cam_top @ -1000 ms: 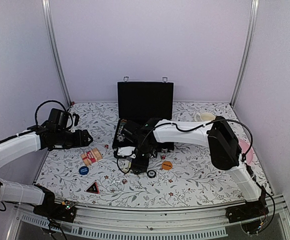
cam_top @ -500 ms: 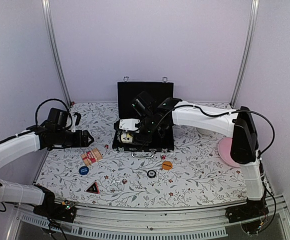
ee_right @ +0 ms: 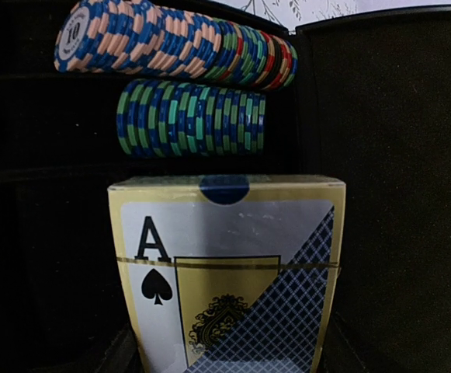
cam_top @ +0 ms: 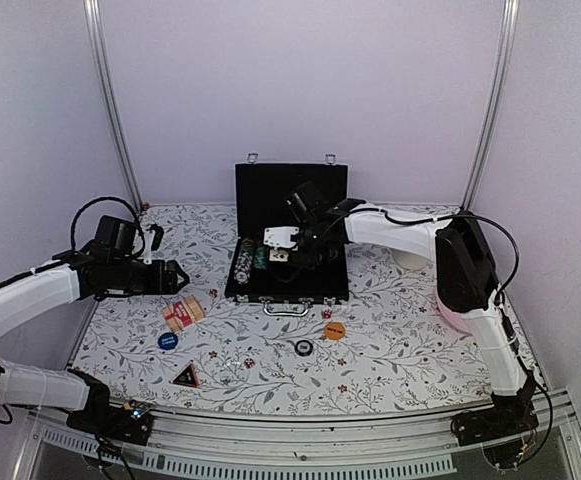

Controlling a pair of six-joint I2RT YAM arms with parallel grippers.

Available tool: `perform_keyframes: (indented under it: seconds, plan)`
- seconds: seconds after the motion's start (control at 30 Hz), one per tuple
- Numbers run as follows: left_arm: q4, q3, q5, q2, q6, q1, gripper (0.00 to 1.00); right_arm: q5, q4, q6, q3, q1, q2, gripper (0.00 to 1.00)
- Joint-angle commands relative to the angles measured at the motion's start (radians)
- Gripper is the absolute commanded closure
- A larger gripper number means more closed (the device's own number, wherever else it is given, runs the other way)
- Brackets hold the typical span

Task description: Pack up texas hold em set

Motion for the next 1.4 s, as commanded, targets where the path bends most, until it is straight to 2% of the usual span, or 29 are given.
perform_keyframes:
  seconds: [0.0, 0.4, 0.8, 0.97, 1.23, 1.37]
  plan:
    - [0.028, 0.009, 0.013, -0.014, 0.012, 0.012, 0.19, 0.022, 0.103, -0.046, 0.049, -0.015, 0.045, 0.37]
    - [0.029, 0.005, 0.020, -0.012, 0.010, 0.011, 0.19, 0.042, 0.151, -0.057, 0.095, -0.044, 0.135, 0.36]
    - [0.033, 0.005, 0.031, -0.008, 0.010, 0.010, 0.19, 0.068, 0.155, -0.076, 0.058, -0.047, 0.120, 0.35]
    - [0.044, 0.001, 0.053, -0.012, 0.010, 0.011, 0.19, 0.059, 0.155, -0.076, 0.051, -0.048, 0.121, 0.28]
    - [0.041, -0.001, 0.053, -0.002, 0.007, 0.011, 0.19, 0.049, 0.154, -0.060, 0.042, -0.047, 0.122, 0.24]
    - [0.041, -0.001, 0.053, 0.000, 0.007, 0.010, 0.19, 0.015, 0.137, -0.042, -0.001, -0.047, 0.051, 0.22]
